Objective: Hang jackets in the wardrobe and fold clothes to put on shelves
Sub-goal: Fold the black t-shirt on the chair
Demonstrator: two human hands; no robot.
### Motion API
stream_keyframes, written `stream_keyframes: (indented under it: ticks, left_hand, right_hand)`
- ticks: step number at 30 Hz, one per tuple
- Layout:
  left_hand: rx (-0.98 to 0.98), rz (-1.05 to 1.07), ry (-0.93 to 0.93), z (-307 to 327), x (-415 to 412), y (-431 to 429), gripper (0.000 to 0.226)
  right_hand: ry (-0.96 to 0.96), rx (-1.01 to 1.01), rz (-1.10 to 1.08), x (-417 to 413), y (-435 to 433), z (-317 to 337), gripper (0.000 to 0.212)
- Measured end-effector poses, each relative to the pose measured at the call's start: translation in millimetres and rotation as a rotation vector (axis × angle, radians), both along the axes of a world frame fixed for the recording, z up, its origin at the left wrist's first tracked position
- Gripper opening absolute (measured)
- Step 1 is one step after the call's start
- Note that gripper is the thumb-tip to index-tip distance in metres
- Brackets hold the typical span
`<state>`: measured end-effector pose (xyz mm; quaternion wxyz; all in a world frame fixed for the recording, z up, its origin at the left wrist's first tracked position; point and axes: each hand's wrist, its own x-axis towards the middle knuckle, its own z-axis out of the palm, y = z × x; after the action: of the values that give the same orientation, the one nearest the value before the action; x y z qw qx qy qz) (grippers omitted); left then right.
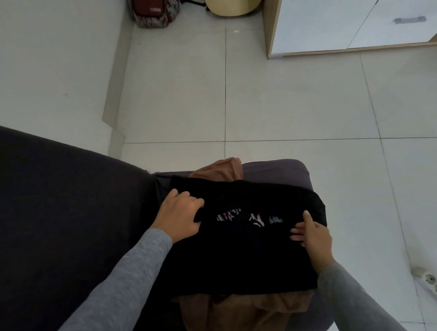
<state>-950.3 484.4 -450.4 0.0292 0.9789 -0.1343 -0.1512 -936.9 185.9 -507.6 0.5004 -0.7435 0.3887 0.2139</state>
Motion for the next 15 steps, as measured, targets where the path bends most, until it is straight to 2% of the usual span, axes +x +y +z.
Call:
stream_keyframes:
  ticks: [3,5,8,11,15]
  left_hand:
    - [-0.031,-0.006,-0.017,-3.1,-12.6,4.2,0.028]
    - [-0.087,0.066,0.091,-6.1,-21.5,7.6,0.027]
    - [-0.206,0.236,0.228,-6.7,-37.3,7.1,0.025]
    - [-0.365,0.382,0.267,-2.7,-50.6,3.6,0.021]
    - [-0.517,0.601,0.336,2.5,-58.3,-0.5,0.035]
  right_hand:
    - [0.130,0.217,-0.070,7.5,7.2,6.1,0.047]
    - [0.175,0.402,-0.232,11.5,10.1,11.7,0.032]
    - [0.124,0.590,-0.427,15.3,14.0,14.1,0.010]
    - [0.052,0.658,-0.493,18.3,17.3,14.2,0.013]
    - [0.049,0.675,-0.521,23.4,20.5,17.1,0.012]
